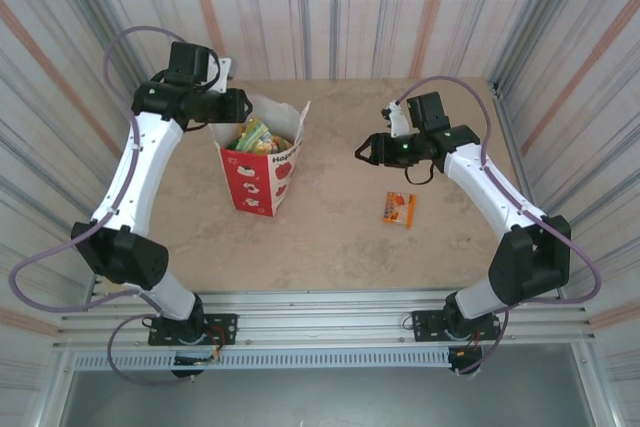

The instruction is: Place the snacks into the paper bag

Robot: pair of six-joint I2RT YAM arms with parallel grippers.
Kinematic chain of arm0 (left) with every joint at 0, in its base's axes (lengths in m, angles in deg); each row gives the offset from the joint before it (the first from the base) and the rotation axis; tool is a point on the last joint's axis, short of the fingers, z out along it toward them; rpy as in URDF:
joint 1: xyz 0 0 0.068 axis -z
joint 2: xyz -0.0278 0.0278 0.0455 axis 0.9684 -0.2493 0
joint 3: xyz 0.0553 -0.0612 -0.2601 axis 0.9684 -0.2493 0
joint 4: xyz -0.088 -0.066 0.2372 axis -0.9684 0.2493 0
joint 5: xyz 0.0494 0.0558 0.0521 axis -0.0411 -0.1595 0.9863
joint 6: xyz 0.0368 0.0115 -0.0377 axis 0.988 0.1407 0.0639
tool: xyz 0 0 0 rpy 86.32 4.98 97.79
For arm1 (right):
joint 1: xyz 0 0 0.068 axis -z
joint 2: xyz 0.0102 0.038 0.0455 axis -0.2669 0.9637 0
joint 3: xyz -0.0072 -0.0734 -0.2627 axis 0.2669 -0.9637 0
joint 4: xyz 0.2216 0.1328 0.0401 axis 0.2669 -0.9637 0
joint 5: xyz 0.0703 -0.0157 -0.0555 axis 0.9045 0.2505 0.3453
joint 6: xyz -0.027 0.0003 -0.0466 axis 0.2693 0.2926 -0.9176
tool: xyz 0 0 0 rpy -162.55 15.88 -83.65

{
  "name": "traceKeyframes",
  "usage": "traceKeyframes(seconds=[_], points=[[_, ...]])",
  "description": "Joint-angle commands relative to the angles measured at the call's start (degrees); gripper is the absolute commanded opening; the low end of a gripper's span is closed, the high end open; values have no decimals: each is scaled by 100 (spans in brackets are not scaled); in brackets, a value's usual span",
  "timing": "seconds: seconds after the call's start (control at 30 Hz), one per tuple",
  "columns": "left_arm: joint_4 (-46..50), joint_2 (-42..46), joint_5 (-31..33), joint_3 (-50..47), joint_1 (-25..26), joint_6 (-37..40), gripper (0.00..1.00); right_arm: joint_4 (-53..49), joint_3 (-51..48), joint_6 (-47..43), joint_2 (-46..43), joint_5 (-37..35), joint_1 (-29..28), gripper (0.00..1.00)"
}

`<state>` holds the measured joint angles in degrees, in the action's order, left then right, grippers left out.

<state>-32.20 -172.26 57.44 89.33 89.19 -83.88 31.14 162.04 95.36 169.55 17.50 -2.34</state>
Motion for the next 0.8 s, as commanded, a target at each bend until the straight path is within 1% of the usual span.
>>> traceKeyframes(seconds=[0.0, 0.07, 0.2, 0.37, 0.43, 0.5, 0.6, 0.67, 0.77], points=[[-117, 392, 548, 194, 302, 360, 55, -382, 90, 323, 57, -297, 244, 63], [-225, 525, 578, 202, 439, 384, 55, -593, 112, 407, 72, -463, 384, 63], [-402, 720, 422, 187, 690, 381, 56, -1359, 230, 466, 236, -1149, 540, 64], [-702, 996, 84, -91, 944, 262, 56, -2206, 228, 509, 599, -1646, 545, 64], [-814, 1120, -36, -247, 1026, 217, 55, -2388, 159, 521, 735, -1801, 509, 64], [-957, 1260, -207, -457, 1105, 215, 55, -2482, 58, 536, 850, -1939, 490, 64], [-1300, 1491, -658, -886, 1213, 366, 55, -2429, -134, 525, 972, -1970, 563, 63], [-1434, 1593, -1015, -1096, 1264, 484, 55, -2285, -285, 459, 1003, -1893, 634, 62], [-1546, 1712, -1369, -1341, 1330, 500, 55, -2019, -521, 368, 1045, -1669, 800, 59]])
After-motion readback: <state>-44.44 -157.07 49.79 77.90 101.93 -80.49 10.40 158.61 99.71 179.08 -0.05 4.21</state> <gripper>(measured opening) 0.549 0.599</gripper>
